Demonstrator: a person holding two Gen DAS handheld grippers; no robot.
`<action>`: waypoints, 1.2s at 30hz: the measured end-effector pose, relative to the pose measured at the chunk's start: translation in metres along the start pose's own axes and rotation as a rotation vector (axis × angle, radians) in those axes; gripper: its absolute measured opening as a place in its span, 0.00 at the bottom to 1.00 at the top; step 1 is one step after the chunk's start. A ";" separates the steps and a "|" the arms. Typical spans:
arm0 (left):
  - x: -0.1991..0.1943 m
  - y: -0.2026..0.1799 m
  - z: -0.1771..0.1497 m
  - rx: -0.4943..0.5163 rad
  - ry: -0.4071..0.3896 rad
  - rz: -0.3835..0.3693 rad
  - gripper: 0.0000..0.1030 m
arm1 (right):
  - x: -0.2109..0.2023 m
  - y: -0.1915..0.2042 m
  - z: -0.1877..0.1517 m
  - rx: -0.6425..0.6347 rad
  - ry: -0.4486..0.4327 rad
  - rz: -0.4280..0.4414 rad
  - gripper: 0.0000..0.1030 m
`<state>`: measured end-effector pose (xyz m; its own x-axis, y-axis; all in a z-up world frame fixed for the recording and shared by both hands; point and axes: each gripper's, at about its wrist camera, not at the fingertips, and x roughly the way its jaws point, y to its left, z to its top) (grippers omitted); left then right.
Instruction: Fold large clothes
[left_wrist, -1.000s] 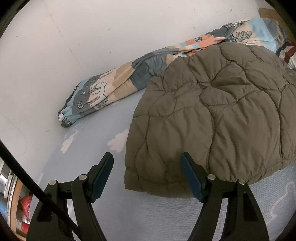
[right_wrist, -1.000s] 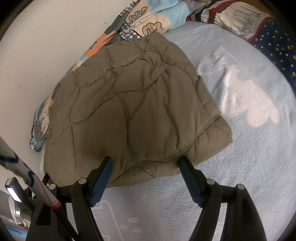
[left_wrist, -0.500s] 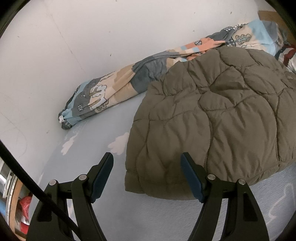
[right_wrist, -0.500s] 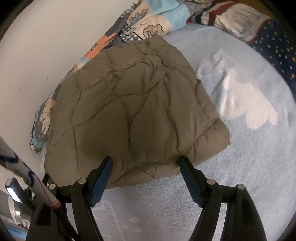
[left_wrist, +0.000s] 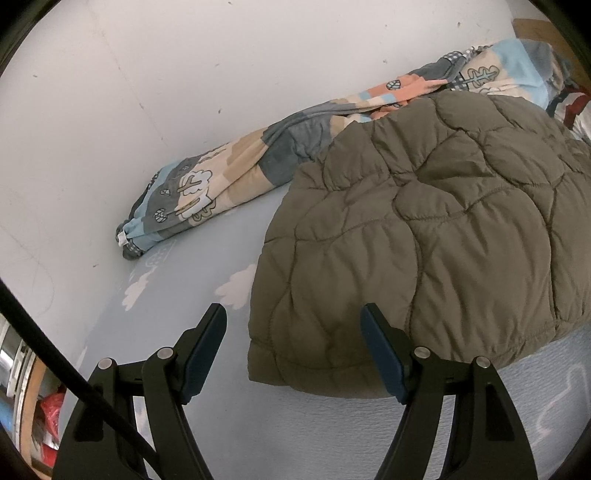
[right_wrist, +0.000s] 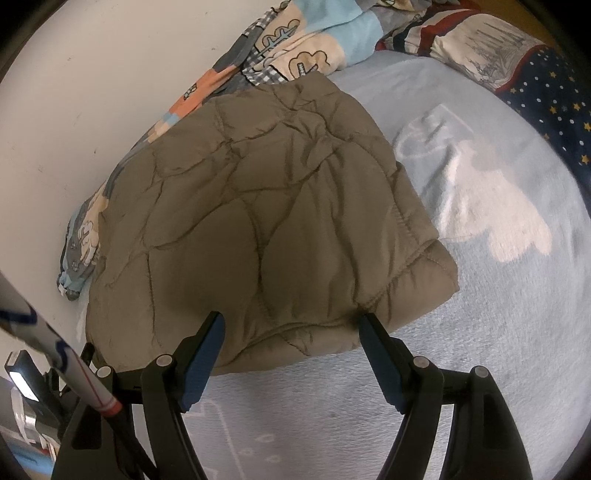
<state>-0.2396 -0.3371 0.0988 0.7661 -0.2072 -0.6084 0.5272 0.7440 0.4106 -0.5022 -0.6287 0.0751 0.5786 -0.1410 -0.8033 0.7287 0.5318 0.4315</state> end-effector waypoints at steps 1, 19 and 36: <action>0.000 0.000 0.000 -0.001 0.001 -0.001 0.72 | 0.000 0.000 0.000 0.000 0.000 -0.001 0.77; 0.072 0.093 -0.037 -0.833 0.389 -0.508 0.80 | -0.001 -0.095 -0.014 0.537 -0.051 0.124 0.86; 0.032 0.068 -0.008 -0.647 0.181 -0.352 0.39 | -0.006 -0.039 0.004 0.213 -0.169 -0.027 0.32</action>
<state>-0.1821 -0.2884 0.1017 0.4909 -0.4355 -0.7546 0.3659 0.8891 -0.2751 -0.5322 -0.6522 0.0649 0.5976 -0.2997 -0.7437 0.7952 0.3406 0.5017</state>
